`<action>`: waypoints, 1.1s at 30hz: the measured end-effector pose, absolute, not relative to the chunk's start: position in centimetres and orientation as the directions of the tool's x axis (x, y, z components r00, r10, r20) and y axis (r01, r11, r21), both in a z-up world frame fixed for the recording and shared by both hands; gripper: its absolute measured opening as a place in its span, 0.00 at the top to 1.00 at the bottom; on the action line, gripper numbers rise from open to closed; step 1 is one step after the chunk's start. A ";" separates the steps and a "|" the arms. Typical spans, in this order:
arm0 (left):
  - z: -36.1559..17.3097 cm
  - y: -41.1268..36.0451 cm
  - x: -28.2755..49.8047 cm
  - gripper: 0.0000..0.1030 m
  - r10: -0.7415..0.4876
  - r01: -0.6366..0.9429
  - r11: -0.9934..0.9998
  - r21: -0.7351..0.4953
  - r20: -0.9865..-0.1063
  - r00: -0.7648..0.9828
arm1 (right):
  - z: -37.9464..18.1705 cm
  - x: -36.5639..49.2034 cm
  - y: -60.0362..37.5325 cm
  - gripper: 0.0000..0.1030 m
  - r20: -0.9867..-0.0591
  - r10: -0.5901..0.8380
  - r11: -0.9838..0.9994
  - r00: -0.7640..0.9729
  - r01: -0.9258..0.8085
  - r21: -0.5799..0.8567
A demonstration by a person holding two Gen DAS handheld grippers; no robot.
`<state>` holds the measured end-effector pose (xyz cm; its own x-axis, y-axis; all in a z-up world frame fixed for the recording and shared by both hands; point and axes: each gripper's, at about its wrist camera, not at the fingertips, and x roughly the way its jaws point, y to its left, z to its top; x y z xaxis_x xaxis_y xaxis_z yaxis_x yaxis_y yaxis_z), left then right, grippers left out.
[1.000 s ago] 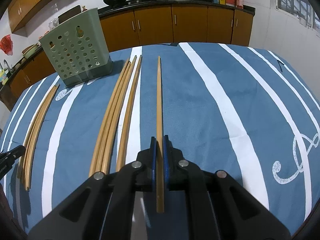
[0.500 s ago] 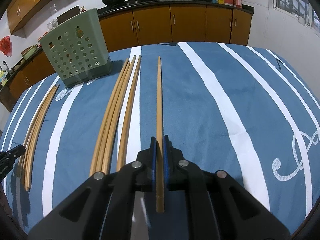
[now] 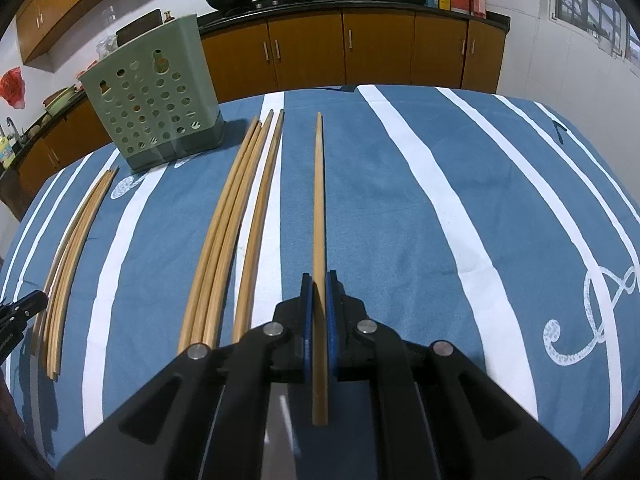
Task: Organize utensils
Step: 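Lower the left tool and grasp one wooden chopstick while the right tool grasps another, then lift the left tool's chopstick upright over the green holder while the right tool does likewise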
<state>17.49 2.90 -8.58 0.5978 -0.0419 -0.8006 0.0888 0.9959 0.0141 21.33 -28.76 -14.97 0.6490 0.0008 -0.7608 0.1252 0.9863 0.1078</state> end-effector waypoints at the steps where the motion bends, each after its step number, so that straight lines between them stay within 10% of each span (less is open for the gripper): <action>1: -8.6 2.9 17.5 0.92 -0.041 0.087 0.996 0.015 -0.800 0.599 | -15.0 21.3 -28.8 0.92 -0.760 0.004 0.986 0.649 0.125 0.113; 33: 1.2 4.0 18.8 0.93 -0.117 0.107 0.993 -0.054 -0.640 0.759 | -6.1 19.3 -33.2 0.93 -0.594 0.088 0.955 0.800 0.101 0.277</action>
<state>18.76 4.02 1.25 0.7591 -0.1167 -0.6404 0.1070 0.9928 -0.0541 19.32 -33.19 -6.09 0.7997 0.0878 -0.5939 0.1011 0.9554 0.2774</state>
